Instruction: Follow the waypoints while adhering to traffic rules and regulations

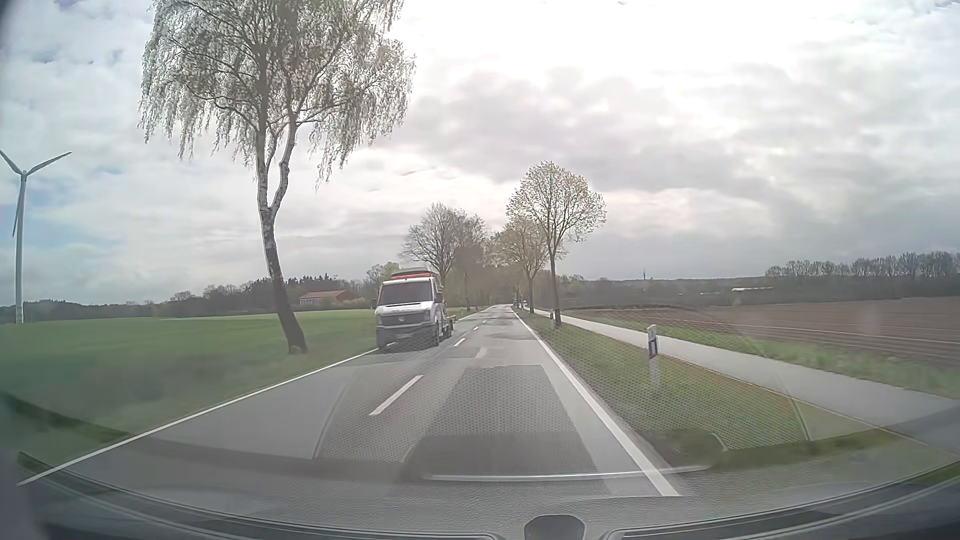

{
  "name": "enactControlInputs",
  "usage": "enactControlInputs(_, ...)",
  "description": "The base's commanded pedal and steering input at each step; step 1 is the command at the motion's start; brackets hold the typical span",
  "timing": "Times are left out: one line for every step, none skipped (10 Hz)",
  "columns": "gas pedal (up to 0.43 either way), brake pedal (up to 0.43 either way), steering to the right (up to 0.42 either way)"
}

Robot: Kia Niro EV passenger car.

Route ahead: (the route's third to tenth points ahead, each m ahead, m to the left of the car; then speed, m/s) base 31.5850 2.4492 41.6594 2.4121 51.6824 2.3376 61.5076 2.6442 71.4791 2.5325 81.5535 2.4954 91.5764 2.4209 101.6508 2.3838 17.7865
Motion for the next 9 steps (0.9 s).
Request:
enactControlInputs(0.150,0.000,-0.002)
enactControlInputs(0.150,0.000,-0.002)
enactControlInputs(0.150,0.000,-0.002)
enactControlInputs(0.150,0.000,-0.002)
enactControlInputs(0.150,0.000,-0.002)
enactControlInputs(0.150,0.000,-0.002)
enactControlInputs(0.150,0.000,-0.002)
enactControlInputs(0.150,0.000,-0.003)
enactControlInputs(0.150,0.000,-0.003)
